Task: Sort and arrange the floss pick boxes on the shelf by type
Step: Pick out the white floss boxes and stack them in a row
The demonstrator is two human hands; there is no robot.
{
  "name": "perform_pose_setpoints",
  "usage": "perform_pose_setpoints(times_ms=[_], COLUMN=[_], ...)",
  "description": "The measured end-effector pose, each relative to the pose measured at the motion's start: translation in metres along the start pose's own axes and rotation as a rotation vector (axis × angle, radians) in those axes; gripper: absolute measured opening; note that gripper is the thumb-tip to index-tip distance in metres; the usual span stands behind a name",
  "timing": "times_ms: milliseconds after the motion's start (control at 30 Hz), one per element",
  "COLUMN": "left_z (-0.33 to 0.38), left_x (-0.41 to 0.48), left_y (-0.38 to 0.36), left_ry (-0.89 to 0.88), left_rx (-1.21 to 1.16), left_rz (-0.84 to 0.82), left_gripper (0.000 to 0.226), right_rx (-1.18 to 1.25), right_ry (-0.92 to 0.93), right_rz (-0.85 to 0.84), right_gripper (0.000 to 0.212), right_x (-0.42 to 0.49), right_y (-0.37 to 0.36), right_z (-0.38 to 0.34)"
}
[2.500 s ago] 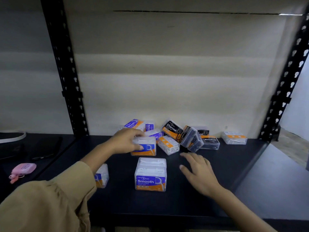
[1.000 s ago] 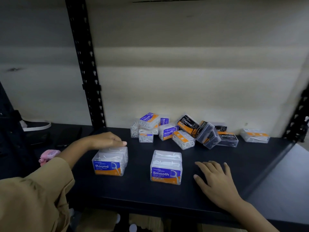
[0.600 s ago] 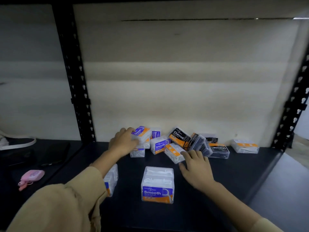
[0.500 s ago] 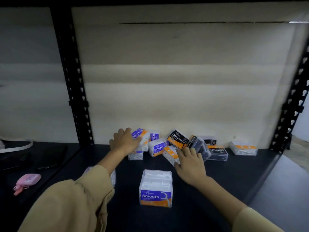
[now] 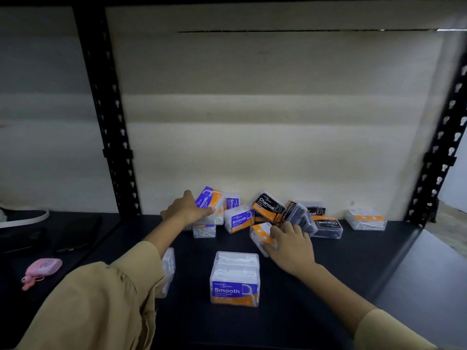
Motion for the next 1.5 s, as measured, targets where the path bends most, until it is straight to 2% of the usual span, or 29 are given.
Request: perform_pose_setpoints(times_ms=[233, 333, 400, 533, 667, 833, 967, 1067, 1133, 1233, 1333, 1500], left_z=[-0.005, -0.005, -0.004, -0.001, 0.001, 0.006, 0.008, 0.011, 0.012, 0.011, 0.012, 0.009], left_x=[-0.010, -0.011, -0.014, -0.023, -0.028, -0.035, -0.035, -0.039, -0.039, -0.038, -0.038, -0.036], left_y=[0.002, -0.001, -0.002, -0.009, -0.017, -0.026, -0.031, -0.031, -0.031, -0.031, -0.032, -0.033], left_ry=[-0.054, -0.111, -0.137, -0.180, -0.218, -0.286, -0.316, -0.338, -0.351, -0.356, -0.367, -0.369], left_rx=[-0.056, -0.077, -0.102, -0.107, 0.025, 0.173, 0.170, 0.183, 0.184, 0.183, 0.182, 0.189], left_rz=[-0.077, -0.118, -0.144, -0.252, -0.277, -0.283, -0.278, -0.267, -0.253, -0.245, -0.245, -0.261], left_gripper=[0.073, 0.058, 0.046, 0.039, 0.047, 0.049, 0.050, 0.051, 0.051, 0.051, 0.051, 0.052], right_rx=[0.160, 0.246, 0.260, 0.059, -0.064, -0.020, 0.014, -0.141, -0.153, -0.137, -0.035, 0.147], right_ry=[-0.269, -0.305, -0.298, -0.126, 0.028, 0.080, 0.121, 0.281, 0.348, 0.379, 0.322, 0.173], right_rz=[-0.157, -0.170, -0.152, -0.109, -0.026, -0.026, 0.082, 0.260, 0.283, 0.173, 0.065, -0.132], right_gripper=[0.065, 0.061, 0.068, 0.086, 0.076, 0.066, 0.046, 0.058, 0.061, 0.065, 0.047, 0.058], right_x=[0.004, 0.005, 0.004, 0.001, -0.007, -0.017, -0.025, -0.033, -0.039, -0.043, -0.042, -0.029], right_y=[0.000, -0.001, 0.002, 0.011, 0.017, 0.015, 0.018, 0.014, 0.011, 0.007, 0.014, 0.028], right_z=[0.001, 0.004, 0.006, 0.011, 0.020, 0.030, 0.037, 0.045, 0.051, 0.062, 0.069, 0.065])
Point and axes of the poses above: each hand's wrist, its own x-axis towards the middle knuckle, its own y-axis out of the back of the hand, z = x × y, the point moved 2 cm from there along x, towards the middle knuckle, and after that the axes turned 4 degrees about z, right-handed, at the moved point
